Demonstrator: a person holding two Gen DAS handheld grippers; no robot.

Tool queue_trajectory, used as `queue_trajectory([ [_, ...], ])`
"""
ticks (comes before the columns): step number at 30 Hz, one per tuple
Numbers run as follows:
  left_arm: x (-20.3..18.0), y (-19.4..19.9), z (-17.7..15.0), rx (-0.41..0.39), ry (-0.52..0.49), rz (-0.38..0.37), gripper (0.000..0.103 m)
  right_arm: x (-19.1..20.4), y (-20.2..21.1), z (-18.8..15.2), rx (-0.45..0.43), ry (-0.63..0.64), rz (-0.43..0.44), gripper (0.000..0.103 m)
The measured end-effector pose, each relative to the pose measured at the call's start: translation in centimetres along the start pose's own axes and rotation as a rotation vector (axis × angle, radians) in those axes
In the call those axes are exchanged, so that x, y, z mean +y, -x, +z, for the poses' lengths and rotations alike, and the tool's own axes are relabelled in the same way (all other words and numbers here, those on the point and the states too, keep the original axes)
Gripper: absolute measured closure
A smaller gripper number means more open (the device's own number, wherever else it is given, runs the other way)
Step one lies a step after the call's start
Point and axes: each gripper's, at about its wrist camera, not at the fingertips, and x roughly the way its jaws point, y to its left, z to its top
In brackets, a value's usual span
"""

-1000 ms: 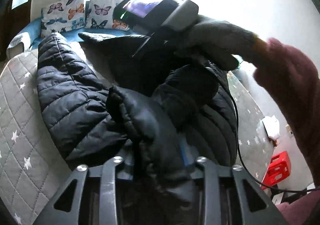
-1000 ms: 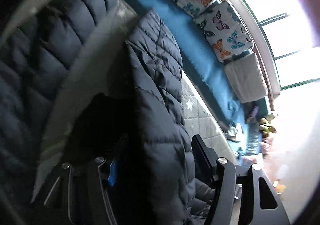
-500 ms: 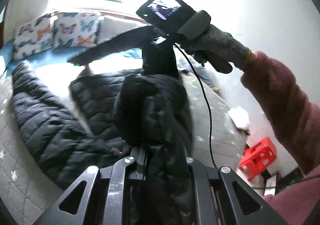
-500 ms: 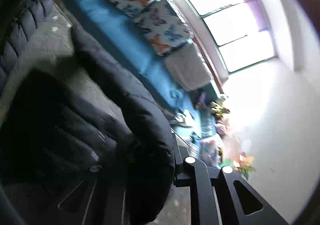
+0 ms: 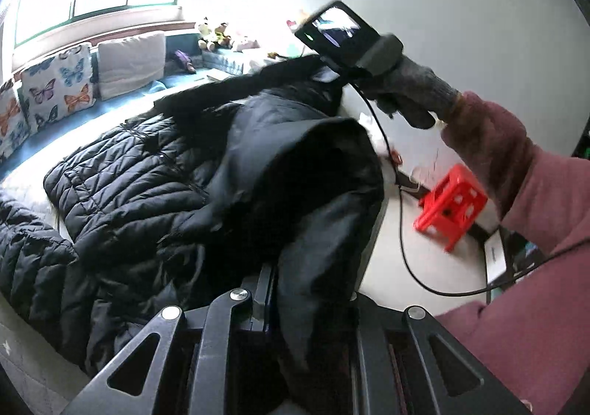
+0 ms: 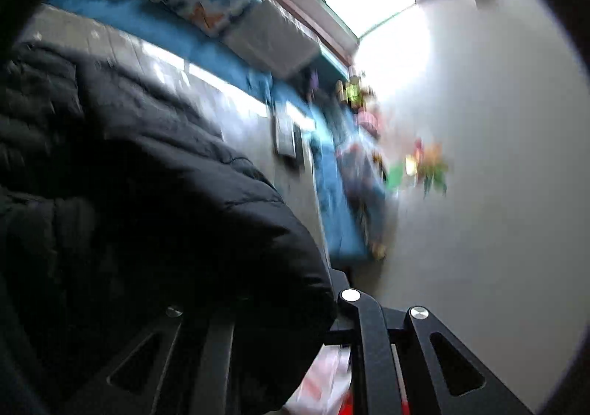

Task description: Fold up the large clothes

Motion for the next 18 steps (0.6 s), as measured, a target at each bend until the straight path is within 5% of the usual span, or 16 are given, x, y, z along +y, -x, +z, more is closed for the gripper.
queue_trajectory([
  [5,0.0,0.9,-0.2,0.044,0.01,-0.001,0.082,-0.8,-4.0,-4.5,0.159,-0.08,0.113,0.087],
  [7,1.3,1.5,-0.2,0.051,0.031,0.006,0.058,-0.7,-5.1,-5.2,0.206,-0.116,0.16,0.086],
  [12,4.9,5.3,-0.2,-0.025,0.108,0.105,0.03,-2.3,-5.0,-6.9,0.267,-0.206,0.31,0.082],
  [18,13.9,8.4,-0.6,-0.113,0.343,0.309,0.027,-3.4,1.6,-7.5,0.091,-0.22,0.322,0.081],
])
